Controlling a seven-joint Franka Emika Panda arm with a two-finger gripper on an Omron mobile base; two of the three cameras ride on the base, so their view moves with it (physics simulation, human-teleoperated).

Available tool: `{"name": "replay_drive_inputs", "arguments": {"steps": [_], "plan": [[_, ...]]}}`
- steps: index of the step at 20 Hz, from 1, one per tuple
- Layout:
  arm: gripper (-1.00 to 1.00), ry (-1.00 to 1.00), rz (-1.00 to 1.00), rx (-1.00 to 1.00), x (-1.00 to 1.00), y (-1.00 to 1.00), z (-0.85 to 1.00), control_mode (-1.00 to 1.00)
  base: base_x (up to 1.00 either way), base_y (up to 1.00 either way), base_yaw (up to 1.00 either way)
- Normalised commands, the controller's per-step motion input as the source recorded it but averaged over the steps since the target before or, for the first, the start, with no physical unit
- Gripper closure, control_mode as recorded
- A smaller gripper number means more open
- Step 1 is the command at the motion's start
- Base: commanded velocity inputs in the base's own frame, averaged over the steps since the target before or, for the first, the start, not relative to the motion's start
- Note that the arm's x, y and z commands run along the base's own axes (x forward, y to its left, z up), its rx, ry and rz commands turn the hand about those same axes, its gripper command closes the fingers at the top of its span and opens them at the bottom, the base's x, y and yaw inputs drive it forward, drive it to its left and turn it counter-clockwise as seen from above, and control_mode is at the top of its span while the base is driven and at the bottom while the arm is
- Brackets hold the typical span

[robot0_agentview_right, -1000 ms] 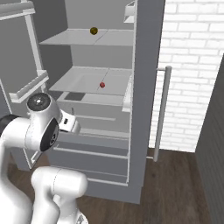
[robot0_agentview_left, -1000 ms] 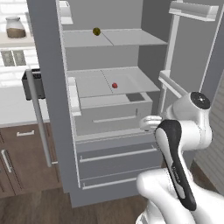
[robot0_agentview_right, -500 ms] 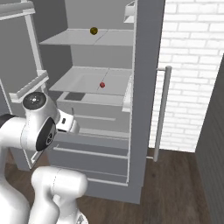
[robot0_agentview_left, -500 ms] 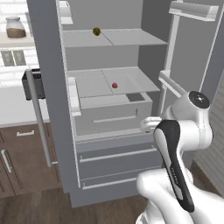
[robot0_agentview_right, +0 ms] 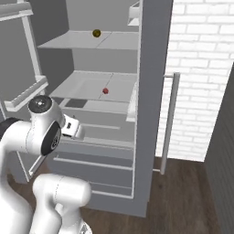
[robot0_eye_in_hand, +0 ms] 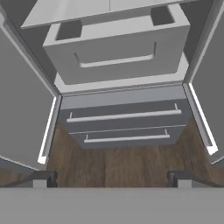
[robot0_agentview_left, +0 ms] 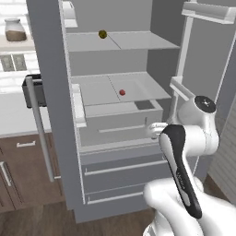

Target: Take the strawberry from the fridge and place it on top of the pancake, located on the dining counter.

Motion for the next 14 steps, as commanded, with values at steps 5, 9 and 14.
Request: {"name": "replay_drive_inputs", "arguments": {"steps": [5,9,14], "plan": [[-1.00,0.00,0.00,0.00,0.00,0.00,0.00,1.00,0.72,0.03,0.00],[-1.00,0.00,0.00,0.00,0.00,0.00,0.00,1.00,0.59,0.00,0.00],[-1.00,0.00,0.00,0.00,0.00,0.00,0.00,1.00,0.61,0.07,0.00]]}}
